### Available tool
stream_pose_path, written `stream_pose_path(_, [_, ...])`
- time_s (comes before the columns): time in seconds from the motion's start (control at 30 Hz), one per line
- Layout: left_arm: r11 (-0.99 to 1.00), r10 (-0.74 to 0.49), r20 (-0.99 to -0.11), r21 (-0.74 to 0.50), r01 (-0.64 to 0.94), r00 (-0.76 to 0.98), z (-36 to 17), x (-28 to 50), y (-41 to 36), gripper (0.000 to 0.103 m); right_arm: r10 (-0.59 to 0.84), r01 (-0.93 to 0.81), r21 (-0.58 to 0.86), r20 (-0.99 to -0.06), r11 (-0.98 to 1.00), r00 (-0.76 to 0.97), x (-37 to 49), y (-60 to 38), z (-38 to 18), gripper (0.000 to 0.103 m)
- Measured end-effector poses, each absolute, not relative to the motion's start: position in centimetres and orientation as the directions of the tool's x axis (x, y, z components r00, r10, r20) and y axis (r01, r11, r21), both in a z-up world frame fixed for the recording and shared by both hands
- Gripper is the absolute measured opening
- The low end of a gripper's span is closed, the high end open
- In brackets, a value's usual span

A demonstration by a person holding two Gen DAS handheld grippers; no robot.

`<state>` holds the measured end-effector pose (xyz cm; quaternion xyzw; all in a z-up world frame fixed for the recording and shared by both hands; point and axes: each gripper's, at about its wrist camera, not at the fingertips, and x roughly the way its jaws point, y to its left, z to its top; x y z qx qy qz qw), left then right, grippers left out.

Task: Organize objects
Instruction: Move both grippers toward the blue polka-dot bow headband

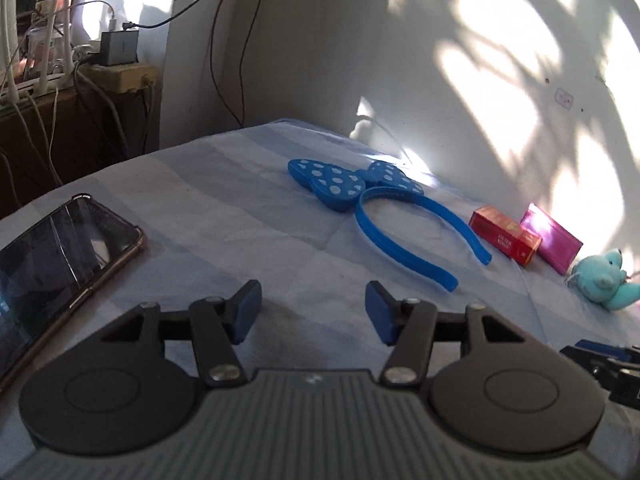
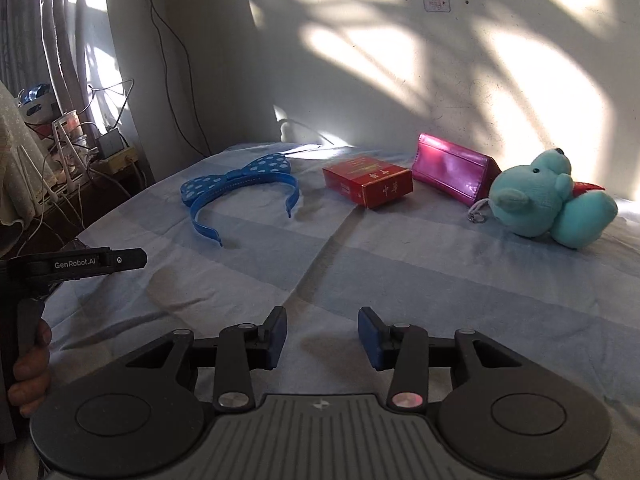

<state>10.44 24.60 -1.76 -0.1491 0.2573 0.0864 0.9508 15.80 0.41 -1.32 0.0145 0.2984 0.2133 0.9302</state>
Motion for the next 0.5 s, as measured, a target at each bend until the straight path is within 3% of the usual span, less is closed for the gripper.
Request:
stream_pose_path(0.17, [0.940, 0.113, -0.477, -0.232, -0.249, 0.872, -1.4, 10.0, 24.0, 0.059, 0.408, -0.399, 0.137, -0.524, 0.907, 0.748, 21.8, 4.1, -0.5, 0.039])
stream_pose_path(0.3, [0.945, 0.098, -0.484, -0.228, -0.234, 0.869, -1.5, 10.3, 24.1, 0.058, 0.399, -0.387, 0.150, -0.571, 0.910, 0.717, 26.7, 6.5, -0.8, 0.035])
stream_pose_path(0.37, [0.941, 0.096, -0.483, -0.240, -0.237, 0.870, -1.5, 10.1, 24.3, 0.058, 0.373, -0.366, 0.144, -0.613, 0.919, 0.696, 28.4, 7.6, -1.6, 0.021])
stream_pose_path(0.4, [0.940, 0.094, -0.483, -0.246, -0.238, 0.870, -1.6, 10.1, 24.5, 0.058, 0.367, -0.367, 0.132, -0.608, 0.921, 0.704, 28.6, 7.9, -1.7, 0.008])
stream_pose_path(0.5, [0.933, 0.088, -0.484, -0.265, -0.242, 0.870, -1.7, 10.1, 24.7, 0.058, 0.361, -0.376, 0.109, -0.610, 0.920, 0.706, 27.4, 8.1, -1.5, 0.005])
